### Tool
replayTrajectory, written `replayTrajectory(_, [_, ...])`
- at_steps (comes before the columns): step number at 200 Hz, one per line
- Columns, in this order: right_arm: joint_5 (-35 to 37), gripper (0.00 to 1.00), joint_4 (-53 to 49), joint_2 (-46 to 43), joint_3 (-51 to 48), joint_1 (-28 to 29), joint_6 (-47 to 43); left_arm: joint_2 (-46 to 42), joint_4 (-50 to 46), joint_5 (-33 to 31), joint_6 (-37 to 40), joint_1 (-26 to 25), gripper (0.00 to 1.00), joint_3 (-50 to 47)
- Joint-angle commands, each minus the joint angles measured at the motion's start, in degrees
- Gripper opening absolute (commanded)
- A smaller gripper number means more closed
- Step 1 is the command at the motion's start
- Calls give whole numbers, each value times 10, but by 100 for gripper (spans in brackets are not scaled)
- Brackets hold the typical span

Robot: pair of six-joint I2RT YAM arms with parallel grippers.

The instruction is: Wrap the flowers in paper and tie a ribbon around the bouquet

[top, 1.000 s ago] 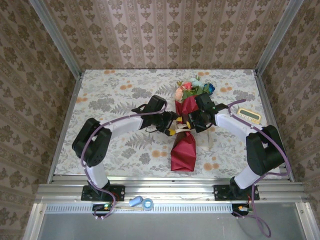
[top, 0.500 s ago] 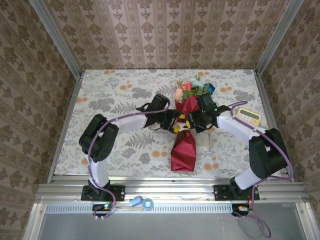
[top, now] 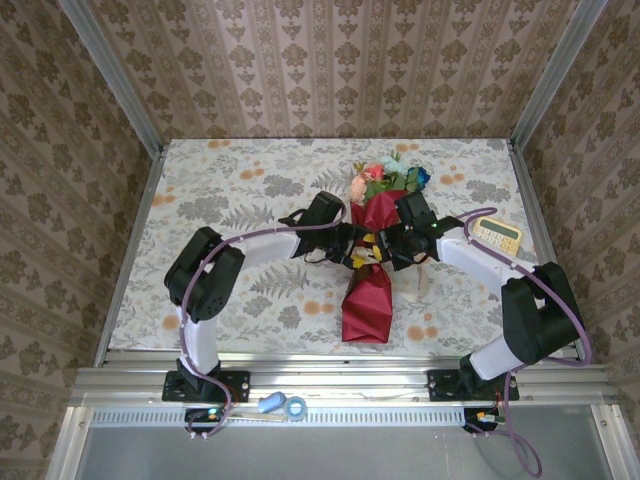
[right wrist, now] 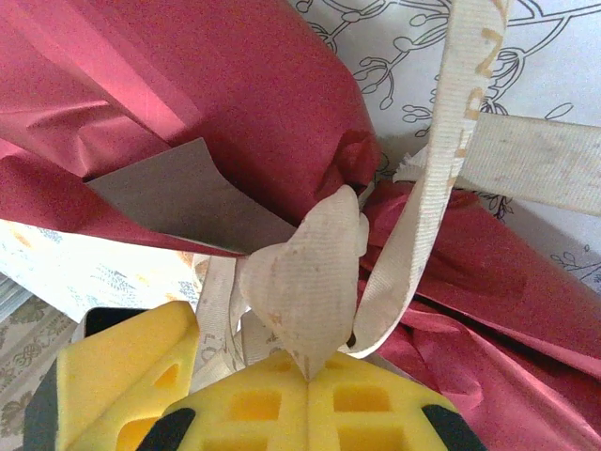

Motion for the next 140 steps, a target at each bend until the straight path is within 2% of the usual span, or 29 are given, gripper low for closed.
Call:
replayTrajectory(1, [-7, 0, 6, -17, -10, 0, 15, 12, 6, 0, -11, 1, 52, 12])
replayTrajectory(72, [-13, 0, 10, -35, -27, 3, 17, 20, 19, -4, -16, 1, 35, 7])
replayTrajectory(107, [-16, 0, 19, -45, -44, 3, 24, 20, 26, -4, -15, 0, 22, 1])
replayTrajectory(127, [-16, 0, 23, -49, -50, 3, 24, 20, 26, -3, -16, -1, 22, -4])
replayTrajectory(140, [-16, 0, 23, -50, -53, 3, 24, 16, 15, -2, -12, -2, 28, -3])
